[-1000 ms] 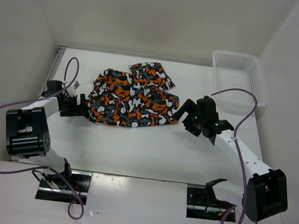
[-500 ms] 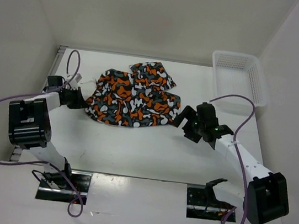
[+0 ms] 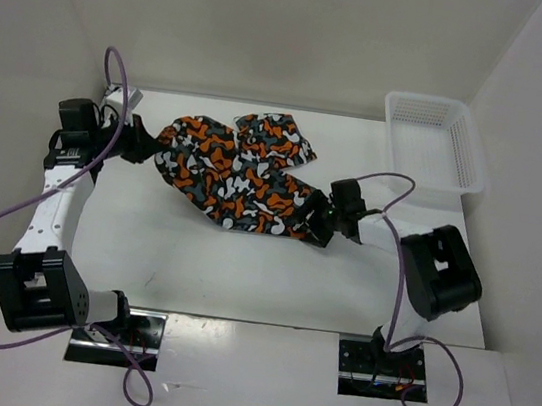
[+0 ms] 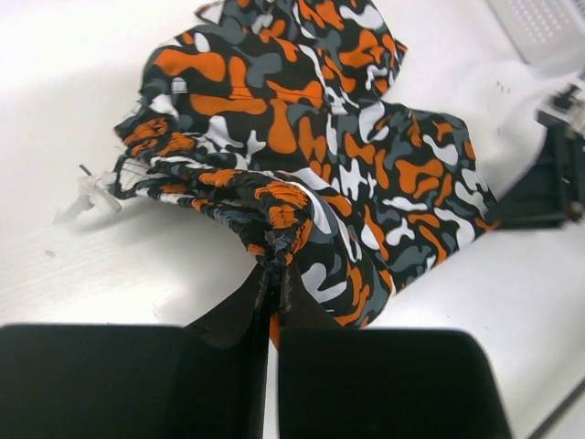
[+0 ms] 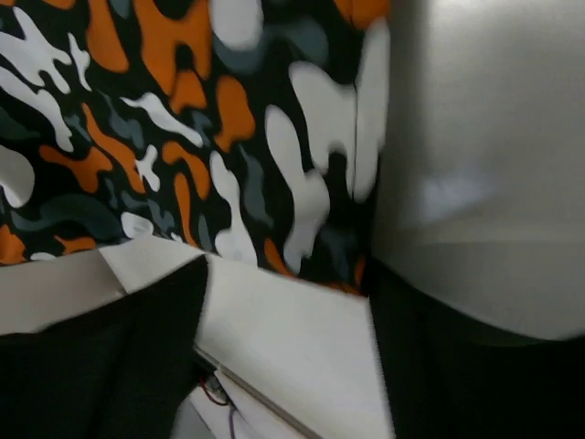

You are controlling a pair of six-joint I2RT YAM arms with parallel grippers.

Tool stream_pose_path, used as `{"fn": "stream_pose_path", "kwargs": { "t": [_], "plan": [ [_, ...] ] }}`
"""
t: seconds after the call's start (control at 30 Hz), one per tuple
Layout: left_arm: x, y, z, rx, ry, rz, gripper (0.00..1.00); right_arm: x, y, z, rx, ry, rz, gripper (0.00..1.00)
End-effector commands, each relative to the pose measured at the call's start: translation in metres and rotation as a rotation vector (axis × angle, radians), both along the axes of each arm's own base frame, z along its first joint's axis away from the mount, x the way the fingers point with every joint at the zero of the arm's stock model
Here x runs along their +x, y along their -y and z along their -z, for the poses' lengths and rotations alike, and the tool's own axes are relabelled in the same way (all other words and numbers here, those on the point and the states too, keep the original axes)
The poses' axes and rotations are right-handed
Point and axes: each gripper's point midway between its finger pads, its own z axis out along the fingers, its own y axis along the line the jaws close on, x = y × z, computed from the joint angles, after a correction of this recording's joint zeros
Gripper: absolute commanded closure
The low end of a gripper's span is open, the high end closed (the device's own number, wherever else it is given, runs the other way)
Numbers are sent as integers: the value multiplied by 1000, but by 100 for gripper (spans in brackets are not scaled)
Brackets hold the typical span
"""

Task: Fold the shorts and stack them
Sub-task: Flatten the shorts out

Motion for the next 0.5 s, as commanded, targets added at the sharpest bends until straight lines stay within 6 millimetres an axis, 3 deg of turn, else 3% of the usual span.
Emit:
{"fn": "stream_pose_path", "kwargs": {
  "t": [0.0,0.07,0.1,0.17,0.2,0.23,0.27,0.3,0.33,0.4,0.47],
  "plan": [
    [-11,10,-16,-22,13,50,100,34,-32,-11,78,92,-19,35],
    [-14,12,-22,-25,22,61,100,43,-40,-12,66,101,-11,54],
    [-14,12,-22,-25,22,61,100,44,-39,-9,51,85,-5,76],
    [-15,14,-33,-23,45,69,100,58,-38,-35,24,158,-9,93],
    [-12,13,-46,-13,76,70,100,55,-31,-40,-23,142,-9,99],
    [-11,12,-52,-7,82,62,100,72,-27,-67,-59,215,12,99],
    [-9,10,-60,3,101,54,100,75,-20,-98,-99,297,-9,99],
    [-12,11,-72,10,125,54,100,67,-9,-106,-165,279,-17,99],
    [-10,8,-93,30,165,41,100,79,0,-141,-197,354,0,99],
    [-9,8,-110,42,207,41,100,76,11,-199,-237,470,-57,99],
    [-8,9,-125,54,262,51,100,60,30,-209,-285,445,-97,99]
  ]
}}
